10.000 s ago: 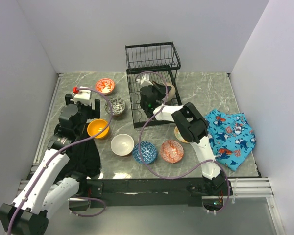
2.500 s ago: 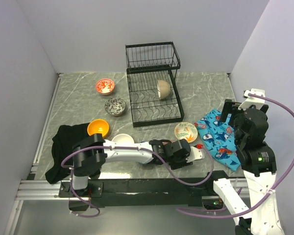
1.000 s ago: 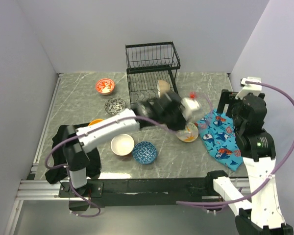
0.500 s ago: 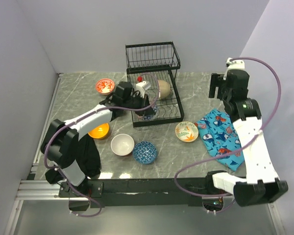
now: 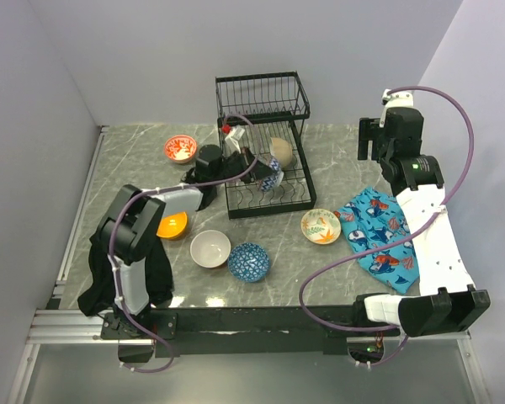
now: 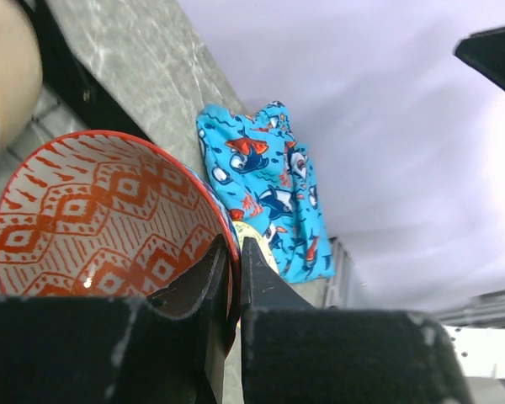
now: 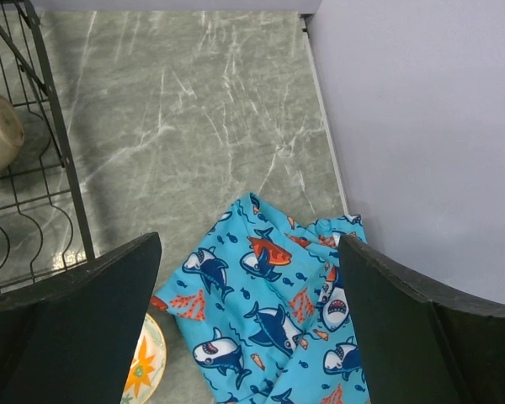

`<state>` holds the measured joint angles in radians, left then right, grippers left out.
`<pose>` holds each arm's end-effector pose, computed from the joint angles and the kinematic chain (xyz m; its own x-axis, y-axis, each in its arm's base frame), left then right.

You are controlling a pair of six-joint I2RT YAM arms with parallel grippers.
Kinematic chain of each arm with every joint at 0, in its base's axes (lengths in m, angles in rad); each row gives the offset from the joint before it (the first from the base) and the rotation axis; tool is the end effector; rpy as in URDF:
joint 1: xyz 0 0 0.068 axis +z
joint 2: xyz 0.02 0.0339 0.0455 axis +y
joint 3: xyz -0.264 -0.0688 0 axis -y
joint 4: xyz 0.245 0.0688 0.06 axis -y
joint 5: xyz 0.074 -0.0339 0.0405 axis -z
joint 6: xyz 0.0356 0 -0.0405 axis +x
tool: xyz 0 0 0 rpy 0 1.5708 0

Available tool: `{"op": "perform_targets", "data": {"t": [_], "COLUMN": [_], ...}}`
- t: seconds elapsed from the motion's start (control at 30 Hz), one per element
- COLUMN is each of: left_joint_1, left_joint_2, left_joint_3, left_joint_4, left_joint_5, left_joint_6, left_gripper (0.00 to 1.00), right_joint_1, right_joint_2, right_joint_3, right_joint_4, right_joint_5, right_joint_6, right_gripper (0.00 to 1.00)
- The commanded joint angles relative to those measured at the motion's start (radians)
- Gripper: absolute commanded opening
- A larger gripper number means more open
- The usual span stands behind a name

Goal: Load the bowls into the dish rack

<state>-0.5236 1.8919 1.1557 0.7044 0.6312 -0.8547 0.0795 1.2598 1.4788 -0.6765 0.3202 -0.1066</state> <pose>0.3600 -0.2321 0.2407 -0.7079 -0.2945 -0.6420 0.5795 0.2774 -0.7663 0.2621 0.0096 0.4290 -0.4597 -0.1379 -0.8773 0.1581 0.9594 -0.2337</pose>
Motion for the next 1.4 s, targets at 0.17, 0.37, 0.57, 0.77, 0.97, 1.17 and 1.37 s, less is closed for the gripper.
{"op": "perform_targets", "data": {"t": [0.17,0.37,0.57,0.77,0.97,1.17,1.37], "left_joint_1": [0.000,0.008,0.008,0.010,0.010,0.002,0.001], "left_joint_2": [0.047,0.050,0.101,0.141,0.177,0.191,0.225], "left_joint_3": [-0.057,-0.062,0.004,0.045,0.081,0.102,0.148], "left_joint_4": [0.331,0.323,0.280,0.271,0.251,0.227,0.236], "left_joint_5": [-0.080,-0.113,-0.180,-0.220,-0.284,-0.335,-0.344], "left_joint_6": [-0.239,-0.248,-0.233,-0.210,-0.237,-0.261,-0.254], "left_gripper": [0.01,0.01,0.01,0.01,0.02,0.01,0.01], "right_joint_1": [-0.009,-0.007,-0.007,-0.009,-0.007,-0.007,-0.007], "right_joint_2": [-0.008,-0.010,0.006,0.009,0.015,0.024,0.042], "right_joint_3": [0.018,-0.009,0.003,0.003,0.011,0.003,0.020], "right_joint_4": [0.006,-0.001,0.000,-0.003,-0.020,-0.032,-0.034], "right_joint_5": [-0.001,-0.003,-0.001,0.003,-0.001,-0.006,-0.012], "right_joint_6": [0.015,0.045,0.044,0.042,0.050,0.054,0.065], "right_gripper": [0.93,0.93,0.92,0.92,0.92,0.91,0.91]}}
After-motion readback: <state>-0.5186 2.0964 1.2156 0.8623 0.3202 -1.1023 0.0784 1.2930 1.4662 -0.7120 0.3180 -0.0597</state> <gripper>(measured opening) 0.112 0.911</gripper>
